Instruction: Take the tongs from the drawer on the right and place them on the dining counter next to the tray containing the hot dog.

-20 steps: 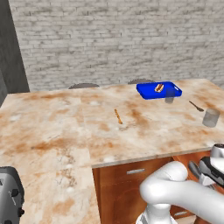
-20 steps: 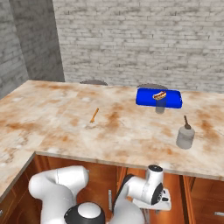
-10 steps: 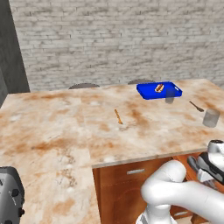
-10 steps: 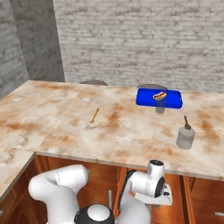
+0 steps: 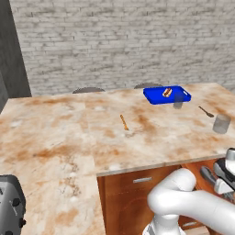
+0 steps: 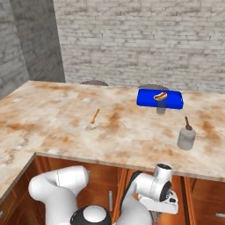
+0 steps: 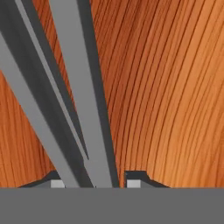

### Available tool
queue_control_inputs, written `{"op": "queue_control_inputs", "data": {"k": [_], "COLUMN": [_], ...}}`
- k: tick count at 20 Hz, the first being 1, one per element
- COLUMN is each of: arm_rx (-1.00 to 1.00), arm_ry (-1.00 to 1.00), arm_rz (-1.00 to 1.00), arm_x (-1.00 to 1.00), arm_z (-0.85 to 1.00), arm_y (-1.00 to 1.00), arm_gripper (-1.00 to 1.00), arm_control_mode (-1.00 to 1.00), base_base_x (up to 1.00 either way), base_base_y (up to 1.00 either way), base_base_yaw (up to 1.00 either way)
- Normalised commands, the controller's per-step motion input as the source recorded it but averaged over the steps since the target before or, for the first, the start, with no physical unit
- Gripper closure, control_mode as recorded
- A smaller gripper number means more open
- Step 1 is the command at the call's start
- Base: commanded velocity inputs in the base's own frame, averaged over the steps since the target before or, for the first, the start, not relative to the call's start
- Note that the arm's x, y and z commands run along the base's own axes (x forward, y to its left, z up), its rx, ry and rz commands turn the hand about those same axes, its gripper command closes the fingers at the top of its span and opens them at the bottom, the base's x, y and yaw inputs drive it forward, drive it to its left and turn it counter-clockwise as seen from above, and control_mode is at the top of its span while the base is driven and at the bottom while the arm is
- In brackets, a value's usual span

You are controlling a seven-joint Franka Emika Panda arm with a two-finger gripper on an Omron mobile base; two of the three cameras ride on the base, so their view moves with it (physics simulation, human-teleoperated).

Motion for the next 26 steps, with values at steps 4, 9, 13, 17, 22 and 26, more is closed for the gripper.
{"op": "queue_control_inputs", "data": {"k": [4, 9, 13, 17, 22, 26], "arm_rx": [0.00, 0.00, 0.00, 0.00, 0.00, 0.00], "arm_ry": [0.00, 0.00, -0.03, -0.02, -0.02, -0.13], "arm_rz": [0.00, -0.01, -0.01, -0.01, -0.01, -0.02], "arm_x": [-0.59, -0.79, -0.68, -0.70, -0.59, -0.19], "arm_z": [0.13, 0.45, 0.82, 0.99, 1.00, 1.00], "arm_y": [0.00, 0.00, 0.00, 0.00, 0.00, 0.11], "arm_gripper": [1.00, 1.00, 1.00, 1.00, 1.00, 1.00], "arm_control_mode": [-1.00, -1.00, -1.00, -1.00, -1.00, -1.00], "base_base_x": [0.00, 0.00, 0.00, 0.00, 0.00, 0.00], "base_base_y": [0.00, 0.00, 0.00, 0.00, 0.00, 0.00], "base_base_yaw": [0.00, 0.00, 0.00, 0.00, 0.00, 0.00]}}
